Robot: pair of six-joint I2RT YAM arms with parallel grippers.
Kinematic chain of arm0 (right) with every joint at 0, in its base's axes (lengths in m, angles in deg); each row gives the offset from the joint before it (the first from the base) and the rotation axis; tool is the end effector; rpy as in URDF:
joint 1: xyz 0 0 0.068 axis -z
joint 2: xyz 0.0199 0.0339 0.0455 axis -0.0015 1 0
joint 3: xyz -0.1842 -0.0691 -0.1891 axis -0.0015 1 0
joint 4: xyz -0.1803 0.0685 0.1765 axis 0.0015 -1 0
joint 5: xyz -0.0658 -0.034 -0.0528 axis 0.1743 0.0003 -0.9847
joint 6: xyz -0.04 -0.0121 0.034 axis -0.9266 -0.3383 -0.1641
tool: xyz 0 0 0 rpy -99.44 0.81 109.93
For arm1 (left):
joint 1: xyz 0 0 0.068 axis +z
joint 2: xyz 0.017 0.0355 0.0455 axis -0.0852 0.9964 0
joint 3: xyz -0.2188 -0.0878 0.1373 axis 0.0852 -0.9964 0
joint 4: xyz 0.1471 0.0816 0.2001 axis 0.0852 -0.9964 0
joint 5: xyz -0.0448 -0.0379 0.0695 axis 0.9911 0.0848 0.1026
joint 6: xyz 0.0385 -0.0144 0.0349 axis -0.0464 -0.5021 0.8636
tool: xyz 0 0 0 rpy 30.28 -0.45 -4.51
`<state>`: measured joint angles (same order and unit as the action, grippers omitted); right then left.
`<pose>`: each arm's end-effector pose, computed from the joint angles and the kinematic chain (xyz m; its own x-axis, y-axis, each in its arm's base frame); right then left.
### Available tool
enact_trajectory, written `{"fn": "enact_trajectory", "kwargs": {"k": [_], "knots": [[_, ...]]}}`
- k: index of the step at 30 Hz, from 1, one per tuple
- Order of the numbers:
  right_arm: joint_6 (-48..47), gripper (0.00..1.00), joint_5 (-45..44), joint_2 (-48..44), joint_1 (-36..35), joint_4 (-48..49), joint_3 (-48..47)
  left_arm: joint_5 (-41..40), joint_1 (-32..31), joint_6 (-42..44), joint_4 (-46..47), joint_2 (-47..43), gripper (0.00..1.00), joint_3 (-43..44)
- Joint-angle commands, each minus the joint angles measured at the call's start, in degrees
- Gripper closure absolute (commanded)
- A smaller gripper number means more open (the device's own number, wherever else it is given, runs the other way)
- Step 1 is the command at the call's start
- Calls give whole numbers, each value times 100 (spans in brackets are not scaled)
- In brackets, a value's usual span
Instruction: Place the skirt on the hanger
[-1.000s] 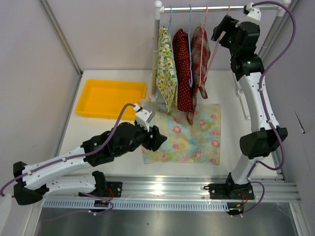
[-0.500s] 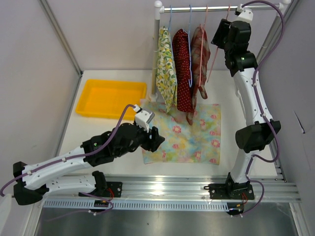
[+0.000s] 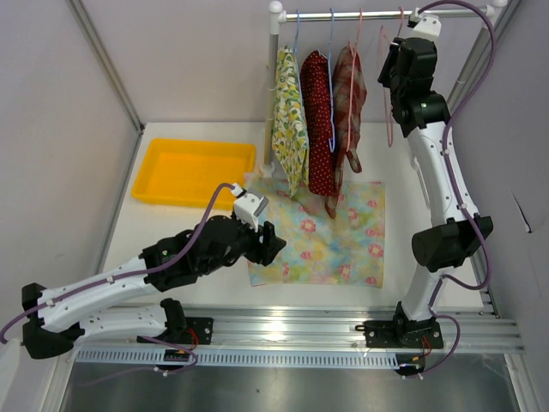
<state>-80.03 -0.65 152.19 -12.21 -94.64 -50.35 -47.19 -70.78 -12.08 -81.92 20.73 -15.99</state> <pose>0.4044 0.0753 0.4949 -0.0909 0.1034 -0.9905 0.1508 0.9846 0.0889 0.0913 -0.1782 0.3485 -0.4407 0.0751 -0.8945 0.6367 0.7287 -0.2525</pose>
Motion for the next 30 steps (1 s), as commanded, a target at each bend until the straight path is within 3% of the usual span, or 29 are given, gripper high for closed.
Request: {"fn": "enact_trajectory", "kwargs": {"k": [1, 5, 13, 30], "knots": [[-140, 69, -208, -415, -19, -37, -20, -59, -12, 42, 69, -143, 35, -30], [-184, 73, -146, -468, -19, -55, -11, -59, -3, 50, 60, -152, 35, -38], [-184, 99, 170, -415, 60, -99, -292, -94, -12, 42, 17, -231, 35, -91], [1, 100, 794, -819, 236, 261, -214, -111, 23, 68, 52, -362, 35, -196]]}}
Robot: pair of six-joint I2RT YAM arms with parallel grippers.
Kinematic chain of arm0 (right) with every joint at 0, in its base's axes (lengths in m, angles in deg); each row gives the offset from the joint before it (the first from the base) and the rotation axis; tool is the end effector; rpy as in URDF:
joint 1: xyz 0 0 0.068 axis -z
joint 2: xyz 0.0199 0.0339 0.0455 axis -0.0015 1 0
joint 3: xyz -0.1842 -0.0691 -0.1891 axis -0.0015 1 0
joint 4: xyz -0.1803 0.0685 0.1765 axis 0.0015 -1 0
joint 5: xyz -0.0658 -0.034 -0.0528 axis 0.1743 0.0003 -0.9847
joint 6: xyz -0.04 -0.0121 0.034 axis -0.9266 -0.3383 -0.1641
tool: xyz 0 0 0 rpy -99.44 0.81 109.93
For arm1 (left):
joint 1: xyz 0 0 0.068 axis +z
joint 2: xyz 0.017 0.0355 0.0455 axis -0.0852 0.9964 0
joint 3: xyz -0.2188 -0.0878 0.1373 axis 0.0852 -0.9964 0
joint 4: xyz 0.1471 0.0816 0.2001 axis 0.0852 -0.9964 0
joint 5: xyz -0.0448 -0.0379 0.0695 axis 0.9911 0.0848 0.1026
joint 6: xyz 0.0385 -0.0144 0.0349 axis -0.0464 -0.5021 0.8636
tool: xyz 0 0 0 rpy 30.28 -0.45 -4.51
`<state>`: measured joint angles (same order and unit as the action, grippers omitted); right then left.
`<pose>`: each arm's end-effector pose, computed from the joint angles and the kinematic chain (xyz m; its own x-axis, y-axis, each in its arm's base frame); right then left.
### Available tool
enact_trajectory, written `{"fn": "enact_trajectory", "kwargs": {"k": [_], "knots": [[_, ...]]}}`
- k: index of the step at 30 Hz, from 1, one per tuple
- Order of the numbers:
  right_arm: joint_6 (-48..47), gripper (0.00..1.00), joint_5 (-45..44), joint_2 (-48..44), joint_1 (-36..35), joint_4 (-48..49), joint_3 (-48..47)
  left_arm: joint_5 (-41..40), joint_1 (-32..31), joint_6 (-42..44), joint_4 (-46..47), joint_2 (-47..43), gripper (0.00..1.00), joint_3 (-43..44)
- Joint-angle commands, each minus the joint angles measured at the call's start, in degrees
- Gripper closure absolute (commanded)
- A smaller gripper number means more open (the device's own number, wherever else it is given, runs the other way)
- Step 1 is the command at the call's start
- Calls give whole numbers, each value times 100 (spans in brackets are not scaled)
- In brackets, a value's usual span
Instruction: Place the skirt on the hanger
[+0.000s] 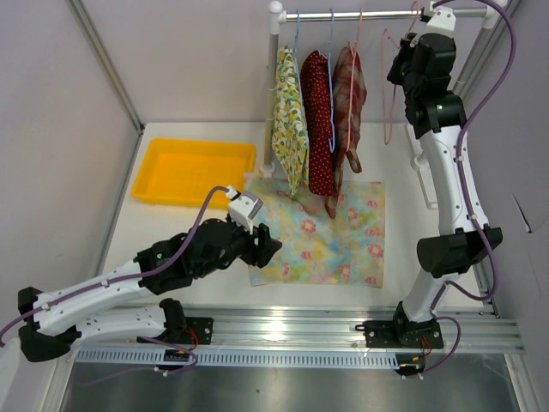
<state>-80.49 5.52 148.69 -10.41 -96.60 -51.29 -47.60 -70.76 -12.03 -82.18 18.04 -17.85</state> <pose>0.3808 0.0616 0.5194 -0.0597 0.1077 -0.9924 0.0713 0.9921 0.1033 0.0874 -0.1687 0.3452 -0.4348 0.0656 -0.8981 0.6336 0.7310 -0.2533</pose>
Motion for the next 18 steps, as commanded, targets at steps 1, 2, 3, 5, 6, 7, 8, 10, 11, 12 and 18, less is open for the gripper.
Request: {"fn": "enact_trajectory", "kwargs": {"k": [1, 2, 3, 5, 6, 7, 8, 10, 11, 12, 18], "knots": [[47, 100, 178, -530, 74, 458, -102, -61, 21, 64, 87, -94, 35, -20], [55, 100, 196, -548, 75, 458, -93, -61, 30, 64, 87, -94, 35, -11], [55, 100, 239, -601, 83, 467, -32, -61, 30, 72, 113, -102, 35, -28], [47, 100, 248, -680, 92, 485, -5, -44, 30, 81, 122, -102, 35, -37], [47, 100, 266, -733, 101, 520, 47, -35, 30, 81, 139, -102, 35, -37], [47, 100, 249, -768, 110, 476, 48, -26, 30, 90, 139, -111, 35, -55], [55, 100, 248, -812, 145, 424, 22, -26, 39, 90, 148, -111, 35, -29], [134, 100, 292, -873, 171, 257, 56, -26, 39, 99, 175, -120, 35, -72], [152, 100, 258, -978, 163, 213, 100, -17, 47, 108, 183, -120, 35, -64], [204, 100, 249, -1049, 163, 99, 162, -8, 56, 108, 192, -111, 35, -72], [564, 100, -164, -1995, 154, -420, 1109, 141, 109, 134, 306, -32, 35, -55]]}}
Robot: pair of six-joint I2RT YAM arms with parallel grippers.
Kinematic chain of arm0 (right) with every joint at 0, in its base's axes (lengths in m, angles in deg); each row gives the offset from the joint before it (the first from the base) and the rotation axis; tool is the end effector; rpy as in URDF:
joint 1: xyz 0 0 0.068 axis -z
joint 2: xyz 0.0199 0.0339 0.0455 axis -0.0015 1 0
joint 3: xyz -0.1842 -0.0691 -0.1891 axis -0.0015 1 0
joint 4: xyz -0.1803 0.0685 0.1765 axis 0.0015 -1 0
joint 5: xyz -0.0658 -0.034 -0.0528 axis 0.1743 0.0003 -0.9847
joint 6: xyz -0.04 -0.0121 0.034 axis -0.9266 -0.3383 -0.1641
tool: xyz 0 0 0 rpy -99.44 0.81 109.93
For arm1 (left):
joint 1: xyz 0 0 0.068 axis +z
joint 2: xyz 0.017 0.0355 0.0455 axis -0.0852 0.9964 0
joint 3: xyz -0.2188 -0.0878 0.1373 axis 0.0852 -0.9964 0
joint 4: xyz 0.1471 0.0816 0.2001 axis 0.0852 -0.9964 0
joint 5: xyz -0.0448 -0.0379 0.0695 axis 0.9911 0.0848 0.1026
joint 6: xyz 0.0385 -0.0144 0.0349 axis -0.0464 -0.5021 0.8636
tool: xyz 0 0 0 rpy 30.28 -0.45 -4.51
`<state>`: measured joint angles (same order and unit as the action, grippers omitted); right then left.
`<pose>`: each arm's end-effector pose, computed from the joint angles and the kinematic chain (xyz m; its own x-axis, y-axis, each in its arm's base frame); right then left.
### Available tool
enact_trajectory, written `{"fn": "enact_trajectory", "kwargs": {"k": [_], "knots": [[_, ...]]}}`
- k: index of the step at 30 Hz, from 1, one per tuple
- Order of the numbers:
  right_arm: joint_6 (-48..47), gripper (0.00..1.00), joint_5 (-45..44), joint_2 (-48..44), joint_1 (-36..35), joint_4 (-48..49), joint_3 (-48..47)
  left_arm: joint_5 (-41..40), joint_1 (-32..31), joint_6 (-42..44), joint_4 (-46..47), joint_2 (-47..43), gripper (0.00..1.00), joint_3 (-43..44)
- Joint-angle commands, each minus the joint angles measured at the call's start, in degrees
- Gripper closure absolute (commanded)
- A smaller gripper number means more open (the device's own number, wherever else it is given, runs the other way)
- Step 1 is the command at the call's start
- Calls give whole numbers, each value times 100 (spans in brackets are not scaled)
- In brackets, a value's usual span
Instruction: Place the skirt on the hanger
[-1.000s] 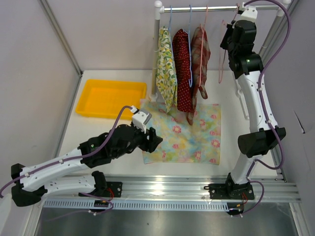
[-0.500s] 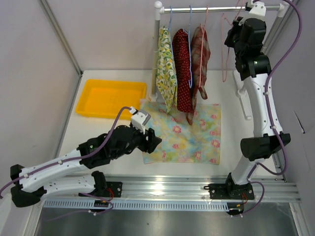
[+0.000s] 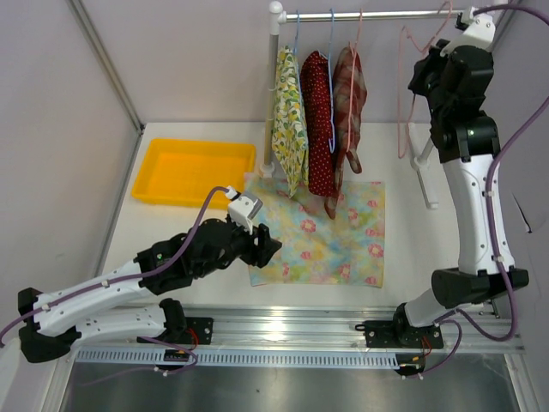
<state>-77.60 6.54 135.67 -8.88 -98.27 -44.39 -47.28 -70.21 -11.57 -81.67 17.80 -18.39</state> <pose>0.3063 0.0400 0.5548 0.0208 0.1712 -0.9850 0.0705 0.9825 0.1722 0.0888 -0.1677 0.3436 -0.4303 0.0658 -0.9003 0.6337 0.7322 -0.2494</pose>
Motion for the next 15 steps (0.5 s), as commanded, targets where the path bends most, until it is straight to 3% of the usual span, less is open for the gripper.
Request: {"fn": "enact_trajectory", "kwargs": {"k": [1, 5, 12, 15], "knots": [[390, 100, -320, -879, -8, -272, 647, 134, 63, 97, 274, 9, 35, 9], [724, 100, -513, -1688, -8, -736, 1622, 249, 142, 79, 326, 53, 35, 26], [1383, 100, -311, -2462, -192, -2861, 2632, 732, 555, -184, 326, -17, 34, 44], [1682, 100, -120, -3129, -350, -2936, 3397, 864, 678, -298, 300, -26, 34, 96]]}}
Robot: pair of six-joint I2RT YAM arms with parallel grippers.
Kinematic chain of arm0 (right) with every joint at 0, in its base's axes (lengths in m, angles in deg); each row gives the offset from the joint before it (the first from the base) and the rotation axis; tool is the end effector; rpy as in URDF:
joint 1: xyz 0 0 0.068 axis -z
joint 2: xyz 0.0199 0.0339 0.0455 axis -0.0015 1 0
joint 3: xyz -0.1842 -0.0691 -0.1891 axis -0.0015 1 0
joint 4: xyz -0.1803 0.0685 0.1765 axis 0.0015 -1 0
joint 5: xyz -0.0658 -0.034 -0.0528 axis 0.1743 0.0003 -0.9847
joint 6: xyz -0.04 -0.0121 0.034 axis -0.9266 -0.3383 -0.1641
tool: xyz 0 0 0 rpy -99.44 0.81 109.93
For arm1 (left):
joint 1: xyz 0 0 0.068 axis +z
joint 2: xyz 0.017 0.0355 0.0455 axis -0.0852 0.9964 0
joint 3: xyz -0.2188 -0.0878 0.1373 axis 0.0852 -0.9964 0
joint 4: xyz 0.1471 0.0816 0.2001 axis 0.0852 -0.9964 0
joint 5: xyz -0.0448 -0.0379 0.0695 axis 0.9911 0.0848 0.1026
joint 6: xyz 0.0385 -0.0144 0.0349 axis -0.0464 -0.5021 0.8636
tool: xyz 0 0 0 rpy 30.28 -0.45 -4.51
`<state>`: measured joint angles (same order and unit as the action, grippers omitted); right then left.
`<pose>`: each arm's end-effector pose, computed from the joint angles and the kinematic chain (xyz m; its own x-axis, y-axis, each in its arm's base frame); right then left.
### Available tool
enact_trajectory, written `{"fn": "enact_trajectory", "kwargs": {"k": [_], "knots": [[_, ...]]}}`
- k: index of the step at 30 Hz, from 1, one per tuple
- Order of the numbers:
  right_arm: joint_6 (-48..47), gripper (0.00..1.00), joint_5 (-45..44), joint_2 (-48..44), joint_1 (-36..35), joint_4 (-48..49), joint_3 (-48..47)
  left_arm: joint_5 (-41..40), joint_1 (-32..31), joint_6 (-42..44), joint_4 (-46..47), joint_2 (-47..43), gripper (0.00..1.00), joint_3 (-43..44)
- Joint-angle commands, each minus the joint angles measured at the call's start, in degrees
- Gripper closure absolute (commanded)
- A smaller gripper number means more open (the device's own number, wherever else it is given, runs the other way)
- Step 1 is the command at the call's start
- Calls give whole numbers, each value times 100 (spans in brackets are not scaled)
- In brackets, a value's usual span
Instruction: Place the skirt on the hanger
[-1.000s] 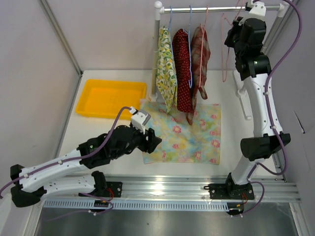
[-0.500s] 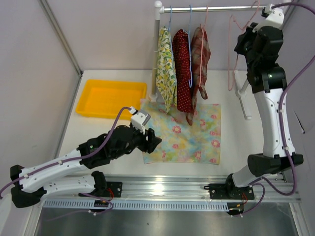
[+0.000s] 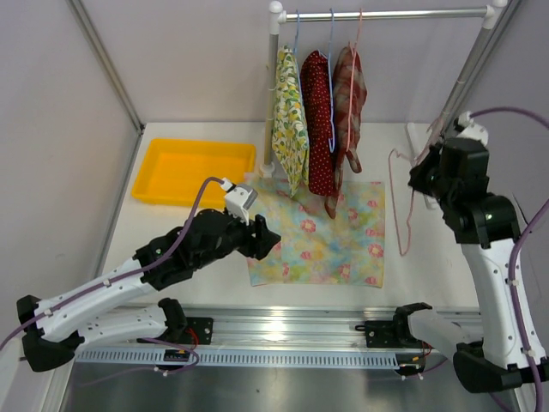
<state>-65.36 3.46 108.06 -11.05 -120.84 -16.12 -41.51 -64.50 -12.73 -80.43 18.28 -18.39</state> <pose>0.1782 0.0248 0.4797 -0.3261 0.3031 -0.8954 0.2050 0.9473 0.2460 0.1039 -0.1629 0.3440 -0.4671 0.0225 -0.8839 0.6129 0.7288 -0.3053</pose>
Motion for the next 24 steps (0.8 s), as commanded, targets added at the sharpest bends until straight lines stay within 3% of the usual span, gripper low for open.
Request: {"fn": "enact_trajectory", "kwargs": {"k": [1, 9, 13, 18, 21, 24], "knots": [[563, 100, 486, -562, -169, -651, 1053, 331, 143, -235, 176, -74, 34, 97], [1161, 100, 1419, -1749, -1407, -300, 2770, 691, 354, -411, 202, -117, 34, 18], [1294, 100, 2658, -2224, -1698, 402, 3657, 885, 459, -508, 185, -179, 34, -70], [1662, 100, 3485, -2611, -2418, 2106, 4869, 1130, 530, -587, 158, -179, 34, -123], [1742, 100, 3137, -2350, -3339, 3012, 5327, 1122, 530, -622, 44, -127, 35, -132], [1663, 100, 3064, -2041, -3754, 4022, 5740, 1131, 530, -692, 26, -118, 35, -237]]}}
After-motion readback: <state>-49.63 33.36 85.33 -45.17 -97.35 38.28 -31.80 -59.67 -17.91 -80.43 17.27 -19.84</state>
